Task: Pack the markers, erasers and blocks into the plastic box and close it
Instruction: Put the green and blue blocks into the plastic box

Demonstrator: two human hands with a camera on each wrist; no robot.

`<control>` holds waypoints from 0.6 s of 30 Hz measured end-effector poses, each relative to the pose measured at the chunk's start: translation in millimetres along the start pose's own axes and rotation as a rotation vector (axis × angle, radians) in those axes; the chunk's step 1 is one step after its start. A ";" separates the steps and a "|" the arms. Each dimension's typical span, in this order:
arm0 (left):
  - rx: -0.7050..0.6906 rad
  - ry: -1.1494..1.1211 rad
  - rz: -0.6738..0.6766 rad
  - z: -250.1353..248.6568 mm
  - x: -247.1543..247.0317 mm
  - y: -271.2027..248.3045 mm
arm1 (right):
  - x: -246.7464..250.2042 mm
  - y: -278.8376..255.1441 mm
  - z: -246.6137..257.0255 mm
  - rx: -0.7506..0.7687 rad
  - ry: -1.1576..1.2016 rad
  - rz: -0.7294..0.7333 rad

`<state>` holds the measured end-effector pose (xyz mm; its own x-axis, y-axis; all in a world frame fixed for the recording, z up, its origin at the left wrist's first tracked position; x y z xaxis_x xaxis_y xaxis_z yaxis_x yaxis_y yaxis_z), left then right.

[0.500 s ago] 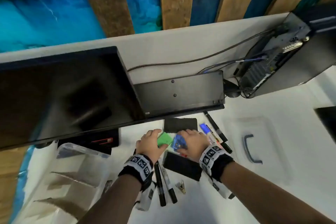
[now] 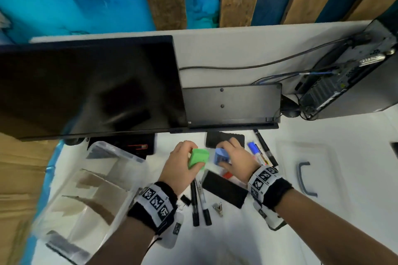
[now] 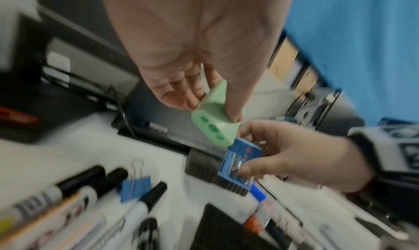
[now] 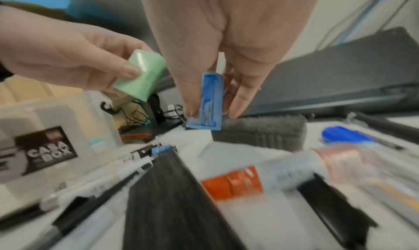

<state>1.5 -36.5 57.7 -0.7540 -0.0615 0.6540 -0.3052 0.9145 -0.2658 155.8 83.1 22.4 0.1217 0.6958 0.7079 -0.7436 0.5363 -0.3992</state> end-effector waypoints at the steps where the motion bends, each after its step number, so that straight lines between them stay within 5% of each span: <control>1: -0.012 -0.038 -0.050 -3.8 10.9 -16.6 | 1.6 -4.2 9.3 0.048 0.001 -0.033; 5: 0.011 -0.106 -0.221 -0.4 59.6 -97.2 | -4.9 -21.6 72.5 0.255 -0.054 -0.073; 10: 0.080 0.029 -0.447 65.9 107.5 -196.7 | -53.5 -31.1 168.6 0.534 0.092 0.041; 18: 0.094 0.141 -0.379 143.0 116.5 -252.5 | -131.0 -27.7 257.5 0.617 0.064 0.101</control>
<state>-92.5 -331.7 99.7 -0.4930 -0.3251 0.8070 -0.6027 0.7966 -0.0472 -8.8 -145.9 90.7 0.0559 0.7664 0.6400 -0.9937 0.1052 -0.0391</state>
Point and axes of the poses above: each hand's wrist, its own y-axis towards the middle knuckle, its own x-axis out of the back of the hand, z = x × y, the point moved 1 cm from there along y, towards the middle knuckle, and after that the axes turned 5 degrees about z, right-handed, at the moved point
